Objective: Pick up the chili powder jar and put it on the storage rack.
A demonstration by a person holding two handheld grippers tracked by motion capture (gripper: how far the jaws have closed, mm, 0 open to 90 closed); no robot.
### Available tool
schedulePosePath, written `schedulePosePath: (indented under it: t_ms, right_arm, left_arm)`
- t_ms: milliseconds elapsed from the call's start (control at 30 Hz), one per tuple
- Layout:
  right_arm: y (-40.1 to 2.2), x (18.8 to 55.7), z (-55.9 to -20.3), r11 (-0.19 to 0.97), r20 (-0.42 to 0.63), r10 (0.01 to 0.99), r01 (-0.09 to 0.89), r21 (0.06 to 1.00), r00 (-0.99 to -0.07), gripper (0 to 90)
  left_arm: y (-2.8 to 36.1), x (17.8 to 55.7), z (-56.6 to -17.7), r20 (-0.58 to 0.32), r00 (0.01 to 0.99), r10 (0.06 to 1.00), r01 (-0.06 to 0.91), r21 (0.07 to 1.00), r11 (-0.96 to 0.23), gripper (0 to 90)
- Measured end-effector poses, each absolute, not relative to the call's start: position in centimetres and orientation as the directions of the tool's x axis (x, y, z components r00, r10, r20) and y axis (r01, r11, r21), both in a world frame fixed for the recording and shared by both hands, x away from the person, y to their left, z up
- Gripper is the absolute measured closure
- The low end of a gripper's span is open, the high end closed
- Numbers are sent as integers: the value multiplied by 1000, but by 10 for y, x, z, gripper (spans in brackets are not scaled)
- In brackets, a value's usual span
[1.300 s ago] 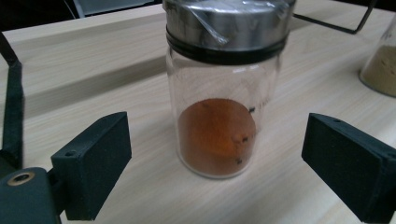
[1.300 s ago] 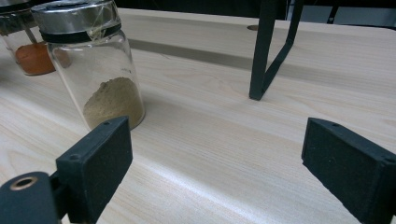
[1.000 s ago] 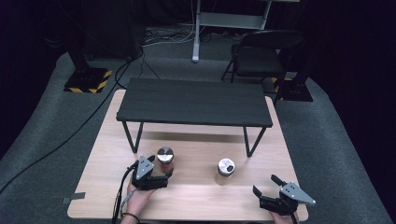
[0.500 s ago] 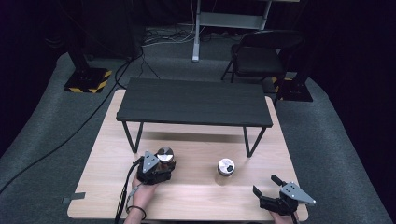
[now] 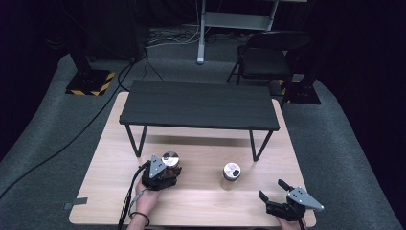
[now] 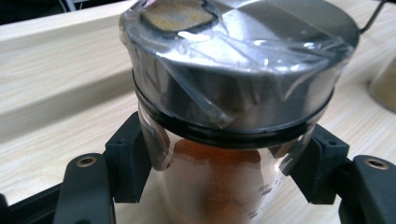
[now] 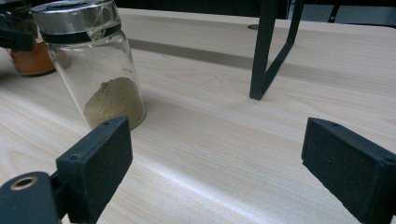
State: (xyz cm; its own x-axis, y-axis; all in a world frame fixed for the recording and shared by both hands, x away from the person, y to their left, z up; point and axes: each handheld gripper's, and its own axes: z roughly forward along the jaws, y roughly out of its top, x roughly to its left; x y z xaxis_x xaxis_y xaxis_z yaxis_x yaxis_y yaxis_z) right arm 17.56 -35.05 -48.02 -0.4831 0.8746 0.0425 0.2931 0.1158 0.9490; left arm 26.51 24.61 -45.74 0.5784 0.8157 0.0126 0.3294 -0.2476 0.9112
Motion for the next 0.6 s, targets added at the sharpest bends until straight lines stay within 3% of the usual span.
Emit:
schedulePosePath:
  t_ms: [600]
  right_arm:
    - [-349, 174, -480, 124, 34, 876, 293, 948, -481, 76]
  left_arm:
    - [258, 255, -398, 69, 628, 775, 235, 932, -274, 316]
